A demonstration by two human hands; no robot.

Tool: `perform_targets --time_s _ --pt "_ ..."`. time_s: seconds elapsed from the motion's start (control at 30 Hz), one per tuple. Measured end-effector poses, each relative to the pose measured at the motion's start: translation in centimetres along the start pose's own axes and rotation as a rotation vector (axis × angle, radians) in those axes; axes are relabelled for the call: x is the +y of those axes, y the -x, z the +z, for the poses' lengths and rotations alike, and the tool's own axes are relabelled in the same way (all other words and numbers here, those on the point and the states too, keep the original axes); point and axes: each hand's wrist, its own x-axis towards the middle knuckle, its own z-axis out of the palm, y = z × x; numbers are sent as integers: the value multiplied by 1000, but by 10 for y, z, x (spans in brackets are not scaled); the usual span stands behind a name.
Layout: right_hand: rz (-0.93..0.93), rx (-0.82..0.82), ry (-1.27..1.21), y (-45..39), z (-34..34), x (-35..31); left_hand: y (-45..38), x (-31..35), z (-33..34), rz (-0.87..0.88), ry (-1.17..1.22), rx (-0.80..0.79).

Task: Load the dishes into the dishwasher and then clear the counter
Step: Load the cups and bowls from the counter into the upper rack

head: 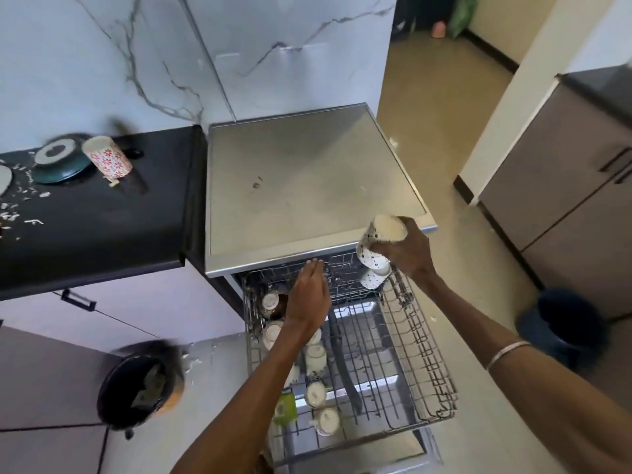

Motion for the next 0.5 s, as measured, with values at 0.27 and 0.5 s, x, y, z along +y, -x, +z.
perform_targets --time_s 0.27,0.5 --pt "303 113 -34 22 37 125 19 -17 36 -64 -4 -26" --pt "581 322 -136 23 107 204 40 -67 73 -118 -18 -58"
